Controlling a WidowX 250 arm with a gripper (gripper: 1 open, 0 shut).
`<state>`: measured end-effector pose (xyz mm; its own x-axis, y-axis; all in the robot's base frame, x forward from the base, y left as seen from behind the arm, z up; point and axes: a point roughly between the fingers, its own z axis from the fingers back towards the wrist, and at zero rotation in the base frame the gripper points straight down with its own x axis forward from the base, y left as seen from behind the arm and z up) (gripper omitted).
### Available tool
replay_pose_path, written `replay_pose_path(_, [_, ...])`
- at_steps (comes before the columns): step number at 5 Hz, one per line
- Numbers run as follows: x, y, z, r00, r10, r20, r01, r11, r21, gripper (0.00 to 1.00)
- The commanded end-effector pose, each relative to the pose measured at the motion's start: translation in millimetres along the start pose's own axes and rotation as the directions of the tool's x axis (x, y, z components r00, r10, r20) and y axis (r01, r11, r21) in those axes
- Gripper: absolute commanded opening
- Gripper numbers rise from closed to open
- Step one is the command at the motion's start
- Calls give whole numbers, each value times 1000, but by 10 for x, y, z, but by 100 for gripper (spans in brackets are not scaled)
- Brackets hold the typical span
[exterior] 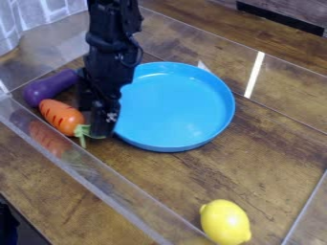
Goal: Move the carrot to the right side
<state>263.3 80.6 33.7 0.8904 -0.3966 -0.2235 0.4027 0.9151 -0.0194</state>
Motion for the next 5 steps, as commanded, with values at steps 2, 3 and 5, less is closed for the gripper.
replay_pose_path(2, [19, 100, -58, 1000, 22, 10, -22, 1000, 14, 0])
replay_pose_path(3, [31, 107, -74, 1000, 18, 7, -18, 1000, 19, 0])
replay_pose_path(5, [27, 94, 63, 1000, -6, -8, 6, 999, 46, 0])
